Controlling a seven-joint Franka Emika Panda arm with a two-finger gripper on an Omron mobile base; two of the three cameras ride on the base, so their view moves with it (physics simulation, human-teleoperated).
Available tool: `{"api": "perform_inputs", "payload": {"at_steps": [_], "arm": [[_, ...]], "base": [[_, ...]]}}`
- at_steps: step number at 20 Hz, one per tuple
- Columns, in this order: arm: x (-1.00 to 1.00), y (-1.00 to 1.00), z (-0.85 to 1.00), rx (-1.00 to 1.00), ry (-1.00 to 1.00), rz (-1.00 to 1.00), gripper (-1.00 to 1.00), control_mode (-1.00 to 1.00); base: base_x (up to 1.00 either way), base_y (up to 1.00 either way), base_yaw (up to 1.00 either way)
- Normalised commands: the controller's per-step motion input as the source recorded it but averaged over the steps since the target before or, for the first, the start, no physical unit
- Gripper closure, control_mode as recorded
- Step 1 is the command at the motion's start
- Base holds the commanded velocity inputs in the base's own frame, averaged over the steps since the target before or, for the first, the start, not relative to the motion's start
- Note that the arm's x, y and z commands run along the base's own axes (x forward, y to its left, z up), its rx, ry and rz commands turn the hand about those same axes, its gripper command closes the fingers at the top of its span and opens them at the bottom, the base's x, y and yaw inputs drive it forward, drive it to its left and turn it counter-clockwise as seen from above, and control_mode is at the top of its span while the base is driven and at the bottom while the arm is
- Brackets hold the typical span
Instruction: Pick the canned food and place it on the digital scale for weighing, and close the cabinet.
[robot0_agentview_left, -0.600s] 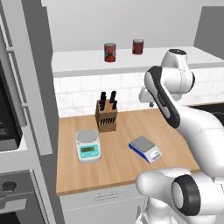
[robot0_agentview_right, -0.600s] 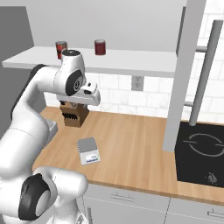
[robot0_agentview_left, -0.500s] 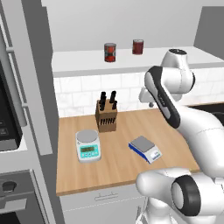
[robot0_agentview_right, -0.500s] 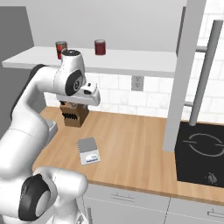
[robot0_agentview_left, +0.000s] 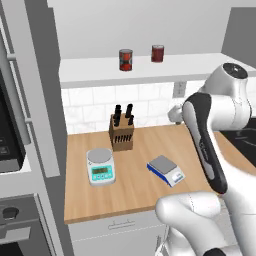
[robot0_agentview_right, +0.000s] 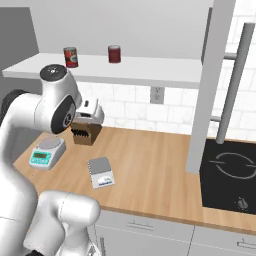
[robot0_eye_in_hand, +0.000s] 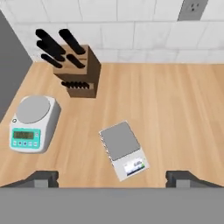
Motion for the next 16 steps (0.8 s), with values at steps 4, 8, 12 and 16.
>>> {"api": "perform_inputs", "payload": {"at_steps": [4,8,12,16], "arm": [[-0.49,0.23,0.97,0.0,-0.48,0.08,-1.0,-1.0],[-0.36,0.15,1.0,0.0,-0.38,0.11,-1.0,-1.0],[-0.31,0.1,0.95,0.0,-0.31,0.08,-1.0,-1.0],[0.01,0.35,0.81,0.0,-0.18,0.07,-1.0,-1.0]], "base": [[0.0,0.0,0.0],[0.0,0.0,0.0],[0.0,0.0,0.0],[0.0,0.0,0.0]]}}
